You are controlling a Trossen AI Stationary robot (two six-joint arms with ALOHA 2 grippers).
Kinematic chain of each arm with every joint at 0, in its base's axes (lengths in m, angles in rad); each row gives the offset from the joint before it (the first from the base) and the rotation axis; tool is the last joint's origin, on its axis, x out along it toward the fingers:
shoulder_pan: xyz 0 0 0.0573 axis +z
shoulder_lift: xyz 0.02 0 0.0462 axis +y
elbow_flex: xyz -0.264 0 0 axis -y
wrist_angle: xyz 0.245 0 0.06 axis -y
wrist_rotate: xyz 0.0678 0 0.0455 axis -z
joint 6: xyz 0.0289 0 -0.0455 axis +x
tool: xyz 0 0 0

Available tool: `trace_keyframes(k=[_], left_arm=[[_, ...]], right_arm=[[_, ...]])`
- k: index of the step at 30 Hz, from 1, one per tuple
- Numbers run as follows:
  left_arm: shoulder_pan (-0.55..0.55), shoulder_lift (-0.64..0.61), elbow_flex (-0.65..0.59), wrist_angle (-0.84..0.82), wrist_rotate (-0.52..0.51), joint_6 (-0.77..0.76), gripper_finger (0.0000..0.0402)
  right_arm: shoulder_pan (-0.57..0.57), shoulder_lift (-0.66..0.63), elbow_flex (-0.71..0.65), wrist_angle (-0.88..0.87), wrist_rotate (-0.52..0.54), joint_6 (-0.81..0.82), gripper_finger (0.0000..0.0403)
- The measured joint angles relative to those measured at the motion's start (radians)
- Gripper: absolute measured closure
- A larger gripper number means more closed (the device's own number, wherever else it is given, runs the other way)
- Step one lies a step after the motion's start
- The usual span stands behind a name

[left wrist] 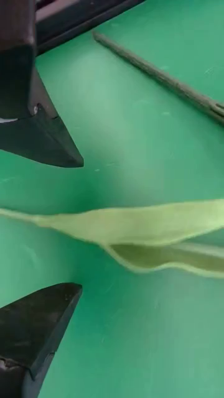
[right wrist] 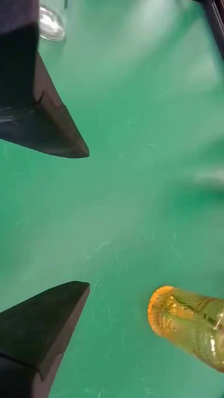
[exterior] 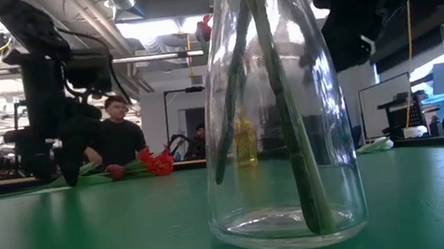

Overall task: Sort flowers into vase by color
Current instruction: Put the red tulip into the yellow vase

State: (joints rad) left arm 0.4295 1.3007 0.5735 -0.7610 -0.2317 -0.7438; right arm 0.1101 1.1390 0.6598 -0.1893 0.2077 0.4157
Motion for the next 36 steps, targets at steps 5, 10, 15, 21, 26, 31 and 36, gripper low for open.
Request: trace_keyframes(k=[5,10,15,21,26,31,36], left_arm=[[0.044,0.046,0.005,0.014,0.029,0.023,0.0090],[0.057,0.048,0.003,0.018,0.056,0.021,0.0090],[0.057,0.049,0.002,0.023,0.092,0.021,0.0106],[0.058,0.050,0.002,0.030,0.147,0.036,0.0151],[0.058,0.051,0.001,0.033,0.178,0.040,0.0187],[0.057,0.051,0.001,0.037,0.181,0.017,0.0221],[0.057,0.051,0.001,0.041,0.198,0.013,0.0268]], right_arm=[[0.000,-0.018,-0.001,0.005,-0.011,-0.017,0.0063],[0.000,-0.018,-0.001,0.029,-0.013,-0.038,0.0063],[0.000,-0.018,-0.001,0.070,-0.069,-0.066,0.0065],[-0.022,-0.047,-0.001,0.098,-0.242,-0.107,0.0101],[-0.062,-0.108,-0.001,0.058,-0.288,-0.113,0.0146],[-0.102,-0.176,-0.001,-0.032,-0.246,-0.136,0.0179],[-0.133,-0.229,-0.001,-0.090,-0.205,-0.140,0.0197]])
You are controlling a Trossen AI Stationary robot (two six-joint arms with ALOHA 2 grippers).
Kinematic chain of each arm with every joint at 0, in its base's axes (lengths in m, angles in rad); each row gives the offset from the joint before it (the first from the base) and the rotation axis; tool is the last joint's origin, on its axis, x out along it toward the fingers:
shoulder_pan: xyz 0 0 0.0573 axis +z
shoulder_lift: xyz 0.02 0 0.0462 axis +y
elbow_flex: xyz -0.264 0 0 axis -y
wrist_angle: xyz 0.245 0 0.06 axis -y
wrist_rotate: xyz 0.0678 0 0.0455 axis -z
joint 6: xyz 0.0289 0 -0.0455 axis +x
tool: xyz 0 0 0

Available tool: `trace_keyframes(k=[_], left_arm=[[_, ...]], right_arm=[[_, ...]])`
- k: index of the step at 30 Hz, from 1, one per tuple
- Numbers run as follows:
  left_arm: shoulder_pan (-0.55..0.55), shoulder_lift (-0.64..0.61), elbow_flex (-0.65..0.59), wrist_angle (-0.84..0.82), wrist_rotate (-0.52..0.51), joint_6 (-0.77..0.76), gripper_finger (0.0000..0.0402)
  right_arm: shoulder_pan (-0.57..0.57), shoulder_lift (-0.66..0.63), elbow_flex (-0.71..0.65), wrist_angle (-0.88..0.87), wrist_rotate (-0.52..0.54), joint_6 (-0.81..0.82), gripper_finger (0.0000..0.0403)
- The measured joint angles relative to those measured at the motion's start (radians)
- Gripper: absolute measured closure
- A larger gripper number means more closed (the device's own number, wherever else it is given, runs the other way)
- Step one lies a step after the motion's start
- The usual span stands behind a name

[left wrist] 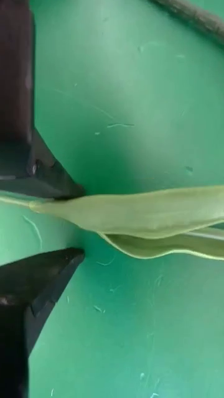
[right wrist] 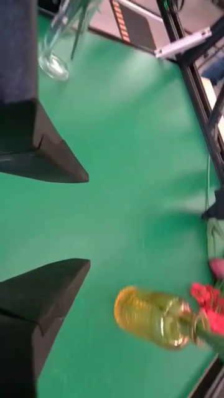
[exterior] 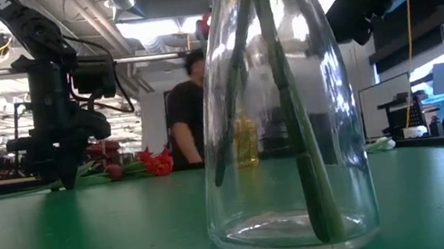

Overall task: Sort flowers into vase by color
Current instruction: Put the red tulip into the yellow vase

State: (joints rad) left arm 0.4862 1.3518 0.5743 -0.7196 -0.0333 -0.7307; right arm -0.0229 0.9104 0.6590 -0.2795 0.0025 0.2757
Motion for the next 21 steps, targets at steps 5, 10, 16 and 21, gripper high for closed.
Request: trace_keyframes(k=[5,10,16,21], left_arm=[[0.000,-0.006,0.001,-0.006,0.007,-0.026,0.0338],[-0.020,-0.023,0.063,-0.041,0.050,-0.023,0.0392],[-0.101,-0.085,0.217,-0.041,0.009,0.021,0.0395],[-0.190,-0.157,0.328,0.065,-0.060,0.087,0.0397]], right_arm=[[0.003,-0.014,0.000,-0.021,0.070,-0.007,0.0203],[0.003,-0.007,0.000,-0.054,0.099,-0.007,0.0204],[0.003,-0.008,0.000,-0.063,0.126,-0.005,0.0204],[0.003,-0.008,-0.009,-0.022,0.135,0.003,0.0204]])
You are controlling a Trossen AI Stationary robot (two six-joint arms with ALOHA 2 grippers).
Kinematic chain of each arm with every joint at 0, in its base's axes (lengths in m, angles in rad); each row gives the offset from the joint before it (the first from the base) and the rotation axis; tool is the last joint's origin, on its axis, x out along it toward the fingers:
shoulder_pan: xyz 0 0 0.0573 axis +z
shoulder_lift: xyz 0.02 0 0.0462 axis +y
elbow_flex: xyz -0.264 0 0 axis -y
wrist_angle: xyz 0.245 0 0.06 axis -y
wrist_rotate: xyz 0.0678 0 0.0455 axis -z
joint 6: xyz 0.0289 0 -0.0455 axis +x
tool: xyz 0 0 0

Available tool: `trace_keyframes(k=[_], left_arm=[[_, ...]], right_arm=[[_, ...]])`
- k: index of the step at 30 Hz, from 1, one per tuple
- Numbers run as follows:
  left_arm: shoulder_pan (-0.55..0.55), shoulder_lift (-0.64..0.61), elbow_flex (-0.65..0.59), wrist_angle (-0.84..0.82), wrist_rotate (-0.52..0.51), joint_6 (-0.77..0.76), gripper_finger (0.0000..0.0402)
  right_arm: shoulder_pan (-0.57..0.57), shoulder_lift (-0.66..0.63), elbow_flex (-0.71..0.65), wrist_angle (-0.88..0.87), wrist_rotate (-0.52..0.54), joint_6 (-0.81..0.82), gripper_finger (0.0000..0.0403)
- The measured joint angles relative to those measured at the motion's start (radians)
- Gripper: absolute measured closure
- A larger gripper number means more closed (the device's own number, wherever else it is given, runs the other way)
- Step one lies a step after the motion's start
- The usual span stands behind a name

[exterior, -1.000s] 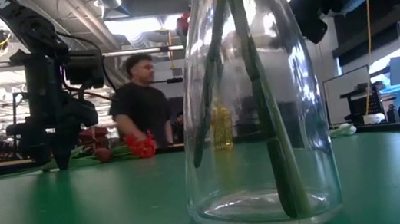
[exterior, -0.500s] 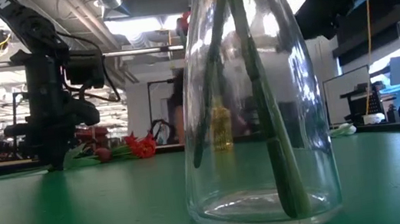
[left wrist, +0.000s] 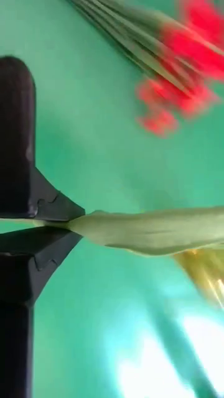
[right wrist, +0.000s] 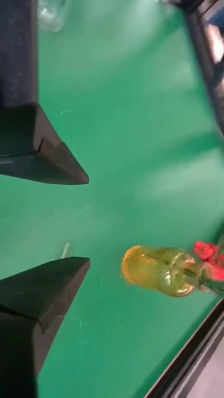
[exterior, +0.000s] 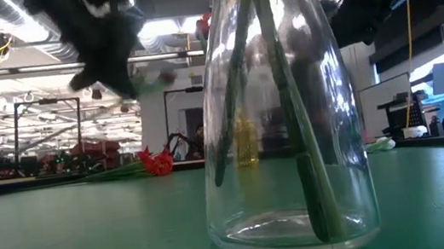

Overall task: Sort flowers into vase by color
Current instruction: Put the red tulip into the yellow vase

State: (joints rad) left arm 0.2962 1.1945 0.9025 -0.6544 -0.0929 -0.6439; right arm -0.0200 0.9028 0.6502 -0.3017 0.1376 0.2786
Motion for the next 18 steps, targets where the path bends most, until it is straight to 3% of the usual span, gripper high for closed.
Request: trace_keyframes(k=[6,18], left_arm=[[-0.079,-0.085,0.026,0.256,-0.005,0.153,0.0397],[-0.089,-0.075,0.026,0.731,0.015,0.461,0.0398]], right_arm=[[0.001,-0.002,-0.147,0.347,-0.231,-0.003,0.0204],[0.000,-0.006,-0.322,0.634,-0.216,-0.032,0.0204]])
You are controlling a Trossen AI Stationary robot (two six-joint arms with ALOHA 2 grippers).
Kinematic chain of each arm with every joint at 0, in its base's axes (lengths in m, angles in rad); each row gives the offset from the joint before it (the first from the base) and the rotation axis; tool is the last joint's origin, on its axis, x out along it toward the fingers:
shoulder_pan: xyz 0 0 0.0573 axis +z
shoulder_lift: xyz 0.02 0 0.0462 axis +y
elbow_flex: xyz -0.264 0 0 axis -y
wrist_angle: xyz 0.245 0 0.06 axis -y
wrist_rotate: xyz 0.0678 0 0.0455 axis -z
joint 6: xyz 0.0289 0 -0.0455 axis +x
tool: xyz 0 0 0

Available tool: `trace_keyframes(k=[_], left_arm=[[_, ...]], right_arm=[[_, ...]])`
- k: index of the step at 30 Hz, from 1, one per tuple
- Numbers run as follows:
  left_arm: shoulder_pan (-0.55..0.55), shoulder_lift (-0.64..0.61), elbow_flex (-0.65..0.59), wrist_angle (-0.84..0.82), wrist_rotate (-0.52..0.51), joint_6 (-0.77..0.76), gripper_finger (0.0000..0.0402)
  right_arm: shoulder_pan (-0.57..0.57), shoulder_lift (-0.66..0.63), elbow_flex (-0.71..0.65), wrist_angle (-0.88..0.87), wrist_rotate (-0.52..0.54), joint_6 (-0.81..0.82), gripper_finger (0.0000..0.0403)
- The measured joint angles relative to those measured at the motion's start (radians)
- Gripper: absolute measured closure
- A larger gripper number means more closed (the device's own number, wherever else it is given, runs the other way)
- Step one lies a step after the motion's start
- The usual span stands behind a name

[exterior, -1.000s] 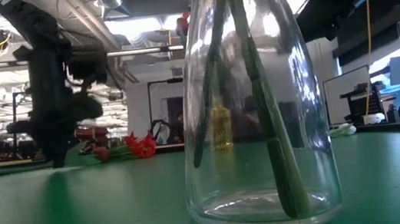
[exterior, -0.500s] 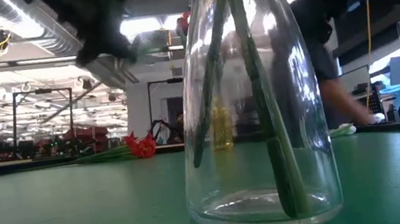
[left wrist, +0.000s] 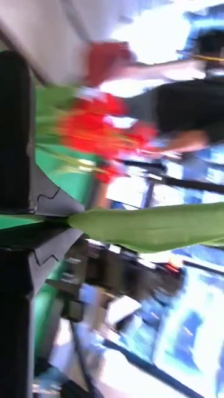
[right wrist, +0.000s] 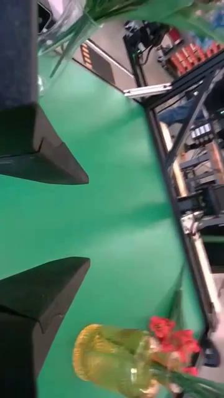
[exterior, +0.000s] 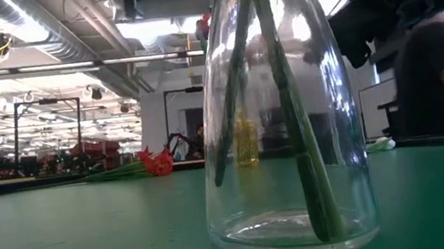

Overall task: Sort flowers into vase by color
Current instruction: Put the red tulip into the yellow vase

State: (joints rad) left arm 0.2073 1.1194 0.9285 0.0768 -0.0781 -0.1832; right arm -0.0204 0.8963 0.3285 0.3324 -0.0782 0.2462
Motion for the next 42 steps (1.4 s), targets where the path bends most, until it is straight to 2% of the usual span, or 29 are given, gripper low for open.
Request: trace_keyframes(k=[10,14,23,31,42], left_arm=[[0.104,0.166,0.000,0.320,0.244,0.063,0.0398],[0.127,0.243,0.000,0.427,0.293,0.073,0.0398],[0.147,0.326,0.000,0.578,0.305,0.193,0.0396],[0.182,0.331,0.000,0.564,0.301,0.282,0.0395],[0.200,0.415,0.000,0.570,0.305,0.266,0.0395]], right_arm=[[0.000,0.000,-0.004,0.074,0.052,-0.149,0.0204],[0.000,0.000,-0.003,0.102,0.052,-0.177,0.0204],[0.000,0.006,-0.003,0.115,0.058,-0.181,0.0204],[0.000,0.006,-0.003,0.123,0.071,-0.150,0.0204],[0.000,0.006,-0.003,0.123,0.123,-0.148,0.0204]])
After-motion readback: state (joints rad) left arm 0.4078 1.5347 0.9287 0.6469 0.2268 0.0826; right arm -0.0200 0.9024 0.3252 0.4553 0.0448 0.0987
